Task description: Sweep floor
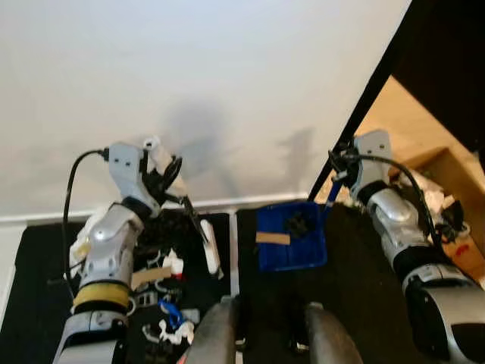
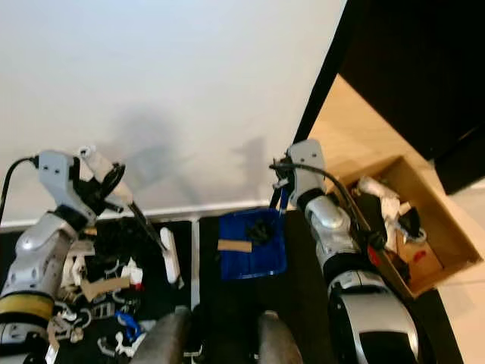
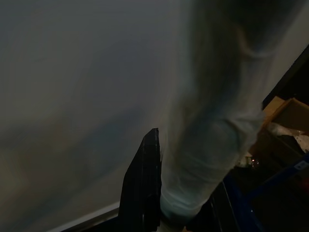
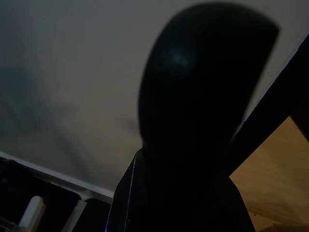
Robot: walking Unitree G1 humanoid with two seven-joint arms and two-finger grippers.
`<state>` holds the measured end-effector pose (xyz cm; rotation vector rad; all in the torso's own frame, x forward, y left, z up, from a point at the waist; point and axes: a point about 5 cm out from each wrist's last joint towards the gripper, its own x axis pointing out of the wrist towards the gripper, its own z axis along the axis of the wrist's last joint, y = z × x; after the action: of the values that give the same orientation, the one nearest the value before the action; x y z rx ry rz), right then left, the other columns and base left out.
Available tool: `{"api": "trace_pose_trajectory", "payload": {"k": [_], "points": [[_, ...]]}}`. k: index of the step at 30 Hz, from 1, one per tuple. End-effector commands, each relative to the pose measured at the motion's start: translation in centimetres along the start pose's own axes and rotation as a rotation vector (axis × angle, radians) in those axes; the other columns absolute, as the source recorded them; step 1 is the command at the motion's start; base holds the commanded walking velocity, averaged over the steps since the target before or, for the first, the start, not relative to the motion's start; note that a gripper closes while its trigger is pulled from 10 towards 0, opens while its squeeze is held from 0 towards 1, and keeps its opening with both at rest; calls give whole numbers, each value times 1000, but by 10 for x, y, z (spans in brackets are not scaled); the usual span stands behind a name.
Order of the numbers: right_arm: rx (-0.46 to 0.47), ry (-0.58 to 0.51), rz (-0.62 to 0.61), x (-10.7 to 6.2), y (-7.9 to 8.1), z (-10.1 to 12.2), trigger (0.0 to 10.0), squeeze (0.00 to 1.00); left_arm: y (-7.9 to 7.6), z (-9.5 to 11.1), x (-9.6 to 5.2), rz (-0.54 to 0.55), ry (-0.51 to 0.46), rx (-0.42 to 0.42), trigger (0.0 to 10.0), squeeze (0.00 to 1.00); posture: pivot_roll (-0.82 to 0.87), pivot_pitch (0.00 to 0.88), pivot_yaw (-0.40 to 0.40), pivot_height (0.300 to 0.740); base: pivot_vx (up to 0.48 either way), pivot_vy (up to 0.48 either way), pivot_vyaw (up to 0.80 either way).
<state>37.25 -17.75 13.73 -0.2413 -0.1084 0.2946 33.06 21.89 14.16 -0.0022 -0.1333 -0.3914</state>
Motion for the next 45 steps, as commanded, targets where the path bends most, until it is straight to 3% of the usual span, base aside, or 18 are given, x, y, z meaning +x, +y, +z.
{"api": "trace_pose_trajectory", "payload": {"k": [1, 6, 9, 13, 17, 26, 30, 35, 40, 41, 42, 43, 45], "points": [[13, 51, 21, -6, 6, -13, 10000, 0, -4, -7, 2, 19, 3, -6, 10000, 0, 142, 384, 47, 740, 0, 0, 0], [14, 49, 17, -6, 6, -13, 10000, 0, -14, -15, 22, 60, -9, -110, 10000, 0, 134, 387, 50, 740, 0, 0, 0], [14, 48, 16, -6, 6, -13, 10000, 0, -16, -15, 25, 60, -18, -121, 10000, 0, 121, 394, 55, 740, 0, 0, 0], [12, 46, 11, -8, 4, -14, 10000, 0, -34, -10, 43, 33, -78, -256, 10000, 0, 108, 399, 55, 740, 0, 0, 0], [10, 46, 10, -8, 4, -14, 10000, 0, -47, -5, 53, -15, -107, -288, 10000, 0, 103, 398, 54, 740, 0, 0, 0], [12, 46, 12, -7, 5, -13, 10000, 0, -58, -5, 57, -61, -121, -300, 10000, 0, 111, 392, 52, 740, 0, 0, 0], [14, 46, 16, -6, 6, -13, 10000, 0, -56, 7, 58, -80, -177, -347, 10000, 0, 122, 383, 49, 740, 0, 0, 0], [15, 45, 20, -5, 8, -12, 10000, 0, -44, 28, 50, -122, -229, -290, 10000, 0, 136, 372, 52, 740, 0, 0, 0], [8, 43, 46, -5, 10, -12, 10000, 0, -17, 36, 23, -97, -191, -116, 10000, 0, 160, 360, 65, 740, 0, 0, 0], [8, 43, 46, -5, 10, -12, 10000, 0, -17, 36, 23, -97, -191, -116, 10000, 0, 160, 360, 65, 740, 0, 0, 0], [4, 43, 55, -5, 11, -12, 10000, 0, -13, 37, 17, -88, -185, -101, 10000, 0, 162, 360, 65, 740, 0, 0, 0], [-6, 45, 82, -6, 11, -13, 10000, 0, -5, 40, 2, -52, -174, -83, 10000, 0, 169, 356, 62, 740, 0, 0, 0], [-11, 45, 92, -7, 11, -13, 10000, 0, -3, 41, -3, -42, -171, -84, 10000, 0, 169, 356, 62, 740, 0, 0, 0]]}}
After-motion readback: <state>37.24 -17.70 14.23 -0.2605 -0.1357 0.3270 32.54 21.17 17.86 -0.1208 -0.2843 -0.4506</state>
